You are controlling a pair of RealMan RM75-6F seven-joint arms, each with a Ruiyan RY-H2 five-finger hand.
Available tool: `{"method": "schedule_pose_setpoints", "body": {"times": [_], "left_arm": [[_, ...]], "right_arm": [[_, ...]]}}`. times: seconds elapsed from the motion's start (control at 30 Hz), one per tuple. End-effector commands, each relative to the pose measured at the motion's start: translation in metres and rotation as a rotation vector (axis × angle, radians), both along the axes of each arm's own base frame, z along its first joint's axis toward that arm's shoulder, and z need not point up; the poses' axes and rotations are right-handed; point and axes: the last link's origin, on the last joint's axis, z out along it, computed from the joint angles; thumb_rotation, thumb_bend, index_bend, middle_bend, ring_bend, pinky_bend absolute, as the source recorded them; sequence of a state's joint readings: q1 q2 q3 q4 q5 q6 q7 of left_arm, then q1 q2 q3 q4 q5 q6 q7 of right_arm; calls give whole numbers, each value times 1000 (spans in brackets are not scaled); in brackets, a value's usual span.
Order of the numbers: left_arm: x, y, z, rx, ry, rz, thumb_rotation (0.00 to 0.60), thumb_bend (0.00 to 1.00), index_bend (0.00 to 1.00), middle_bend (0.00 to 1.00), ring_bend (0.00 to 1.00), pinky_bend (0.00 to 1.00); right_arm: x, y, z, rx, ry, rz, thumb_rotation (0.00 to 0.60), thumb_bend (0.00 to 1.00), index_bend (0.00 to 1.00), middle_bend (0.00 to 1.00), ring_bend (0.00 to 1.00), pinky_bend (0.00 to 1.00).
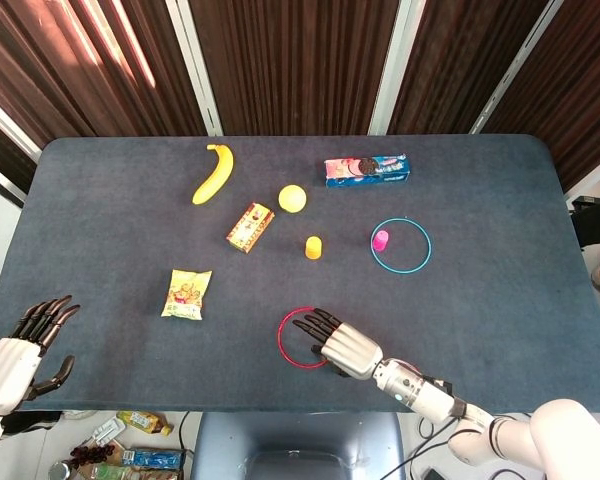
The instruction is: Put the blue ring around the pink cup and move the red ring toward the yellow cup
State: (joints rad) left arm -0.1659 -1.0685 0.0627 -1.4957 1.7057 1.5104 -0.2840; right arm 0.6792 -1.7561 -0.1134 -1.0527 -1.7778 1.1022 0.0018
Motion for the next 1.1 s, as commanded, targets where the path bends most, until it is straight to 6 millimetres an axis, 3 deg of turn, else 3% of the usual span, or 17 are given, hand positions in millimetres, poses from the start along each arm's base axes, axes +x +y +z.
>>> {"method": "schedule_pose_setpoints", "body": {"times": [0.03, 0.3, 0.67, 1.1], "left_arm": [[1, -1, 0, -1, 0, -2, 600, 471, 91, 0, 0, 91], [0, 0, 0, 1, 1, 0, 600, 470, 88, 0, 0, 92], [0, 0, 0, 0, 0, -1, 600, 471, 87, 0, 0, 92], [0, 2, -2, -6, 5, 4, 600, 472, 83, 0, 0, 92]], "right_arm": [[0, 1, 0, 2, 3, 1, 600, 454, 670, 91, 0, 0], [0, 2, -1, 7, -4, -3, 600, 544, 753, 119, 0, 0], [8, -2, 8, -22, -84, -1, 600, 575, 799, 135, 0, 0], [33, -26, 28, -141, -196, 30, 600, 575, 819, 145, 0, 0]]}}
